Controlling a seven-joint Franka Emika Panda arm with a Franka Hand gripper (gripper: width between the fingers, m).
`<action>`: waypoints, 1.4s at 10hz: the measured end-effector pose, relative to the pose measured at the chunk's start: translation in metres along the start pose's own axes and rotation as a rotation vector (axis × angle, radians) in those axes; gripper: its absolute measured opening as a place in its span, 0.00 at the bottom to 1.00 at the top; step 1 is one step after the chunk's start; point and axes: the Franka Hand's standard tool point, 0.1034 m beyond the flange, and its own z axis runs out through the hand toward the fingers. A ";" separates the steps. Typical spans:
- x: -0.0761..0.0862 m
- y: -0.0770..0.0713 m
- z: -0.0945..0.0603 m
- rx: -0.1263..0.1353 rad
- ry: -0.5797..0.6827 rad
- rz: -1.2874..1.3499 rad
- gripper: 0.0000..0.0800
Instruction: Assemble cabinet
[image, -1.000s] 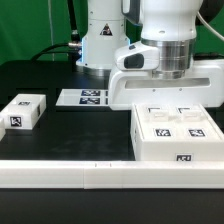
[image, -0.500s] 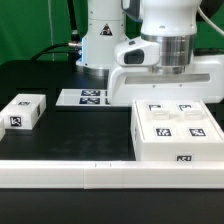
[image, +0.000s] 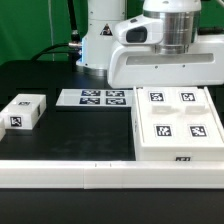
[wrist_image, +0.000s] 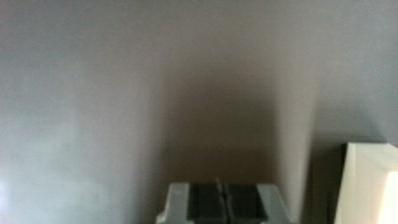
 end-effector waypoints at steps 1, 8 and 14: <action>0.000 0.000 0.000 0.000 0.000 0.000 0.00; 0.004 0.003 -0.025 -0.005 -0.028 -0.021 0.00; 0.003 0.003 -0.024 -0.006 -0.039 -0.021 0.00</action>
Offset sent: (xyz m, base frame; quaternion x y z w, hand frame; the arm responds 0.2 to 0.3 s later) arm -0.0021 -0.0037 0.0153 0.0059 -0.0140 -0.0020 0.9999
